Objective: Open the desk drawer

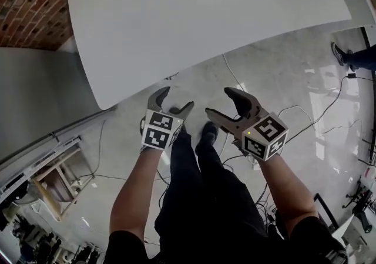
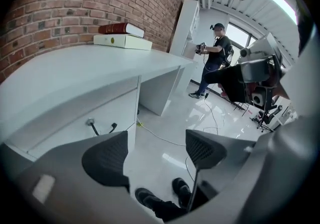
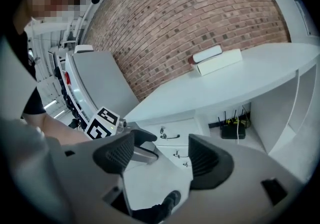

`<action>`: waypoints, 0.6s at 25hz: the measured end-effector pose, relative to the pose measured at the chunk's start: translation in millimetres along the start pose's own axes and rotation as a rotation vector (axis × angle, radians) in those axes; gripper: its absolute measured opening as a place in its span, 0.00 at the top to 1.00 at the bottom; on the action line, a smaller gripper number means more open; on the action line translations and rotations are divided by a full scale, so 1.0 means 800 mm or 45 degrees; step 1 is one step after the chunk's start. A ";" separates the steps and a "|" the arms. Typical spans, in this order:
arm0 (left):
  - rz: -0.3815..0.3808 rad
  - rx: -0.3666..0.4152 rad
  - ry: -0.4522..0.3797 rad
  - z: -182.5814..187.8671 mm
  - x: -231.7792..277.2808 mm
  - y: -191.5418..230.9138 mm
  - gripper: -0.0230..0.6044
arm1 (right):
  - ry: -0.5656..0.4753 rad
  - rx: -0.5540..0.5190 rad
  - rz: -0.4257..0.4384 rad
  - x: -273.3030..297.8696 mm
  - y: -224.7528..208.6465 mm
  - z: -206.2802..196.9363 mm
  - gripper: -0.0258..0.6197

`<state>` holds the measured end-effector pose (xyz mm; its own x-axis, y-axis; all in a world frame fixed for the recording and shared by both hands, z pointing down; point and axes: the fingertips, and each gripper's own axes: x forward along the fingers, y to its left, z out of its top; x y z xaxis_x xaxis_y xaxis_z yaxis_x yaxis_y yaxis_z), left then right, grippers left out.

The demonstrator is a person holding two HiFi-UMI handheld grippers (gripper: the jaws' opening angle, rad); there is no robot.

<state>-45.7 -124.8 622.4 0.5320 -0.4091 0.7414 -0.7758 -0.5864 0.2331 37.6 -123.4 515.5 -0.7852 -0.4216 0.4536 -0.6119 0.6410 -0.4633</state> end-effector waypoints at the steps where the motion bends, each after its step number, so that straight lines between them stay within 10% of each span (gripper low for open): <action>1: 0.004 -0.013 0.008 -0.012 0.009 0.004 0.38 | 0.010 0.010 0.009 0.007 -0.004 -0.013 0.46; 15: 0.102 0.041 0.130 -0.112 0.129 0.053 0.38 | 0.086 -0.022 0.102 0.068 -0.067 -0.124 0.46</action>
<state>-54.2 -129.1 765.2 0.4304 -0.3830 0.8174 -0.8020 -0.5778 0.1516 36.7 -117.2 640.4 -0.8228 -0.3249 0.4663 -0.5455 0.6818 -0.4874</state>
